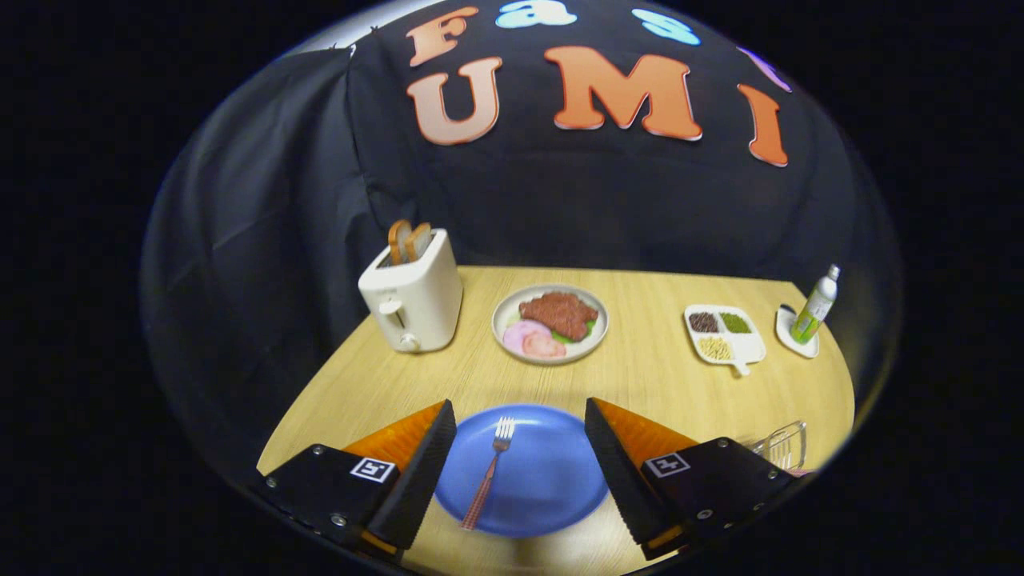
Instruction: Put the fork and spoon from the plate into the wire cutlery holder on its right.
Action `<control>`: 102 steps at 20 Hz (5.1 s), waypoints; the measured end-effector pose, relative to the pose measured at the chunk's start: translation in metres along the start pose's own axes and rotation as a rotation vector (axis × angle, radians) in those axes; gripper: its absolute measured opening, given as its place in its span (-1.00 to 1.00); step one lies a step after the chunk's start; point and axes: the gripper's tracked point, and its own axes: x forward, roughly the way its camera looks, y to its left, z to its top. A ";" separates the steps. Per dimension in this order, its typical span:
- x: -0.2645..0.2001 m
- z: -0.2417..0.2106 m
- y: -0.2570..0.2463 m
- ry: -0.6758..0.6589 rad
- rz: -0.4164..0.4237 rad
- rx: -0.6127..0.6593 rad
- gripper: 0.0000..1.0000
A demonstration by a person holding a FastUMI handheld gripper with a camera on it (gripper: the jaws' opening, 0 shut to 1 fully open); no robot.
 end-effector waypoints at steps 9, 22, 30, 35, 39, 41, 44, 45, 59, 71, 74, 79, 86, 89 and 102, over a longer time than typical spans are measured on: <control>0.033 -0.106 0.022 0.324 -0.012 0.027 0.46; 0.041 -0.144 0.020 0.520 -0.061 0.128 -0.66; 0.012 -0.125 -0.005 0.471 -0.024 0.122 -0.80; -0.033 -0.094 -0.059 0.422 -0.064 0.118 -0.80; -0.071 -0.075 -0.112 0.418 -0.114 0.152 -0.80; -0.094 -0.073 -0.139 0.449 -0.143 0.183 -0.80; -0.126 -0.065 -0.180 0.473 -0.179 0.183 -0.80; -0.133 -0.065 -0.193 0.484 -0.187 0.184 -0.80; -0.178 -0.089 -0.266 0.812 -0.041 0.169 -0.80; -0.183 -0.092 -0.295 1.067 0.072 0.147 -0.80; -0.180 -0.095 -0.304 1.090 0.073 0.137 -0.80; -0.171 -0.109 -0.314 1.146 0.084 0.114 -0.80; -0.159 -0.117 -0.301 1.190 0.087 0.123 -0.80; -0.154 -0.117 -0.297 1.203 0.076 0.177 -0.80; -0.142 -0.062 -0.292 0.863 0.014 0.312 -0.31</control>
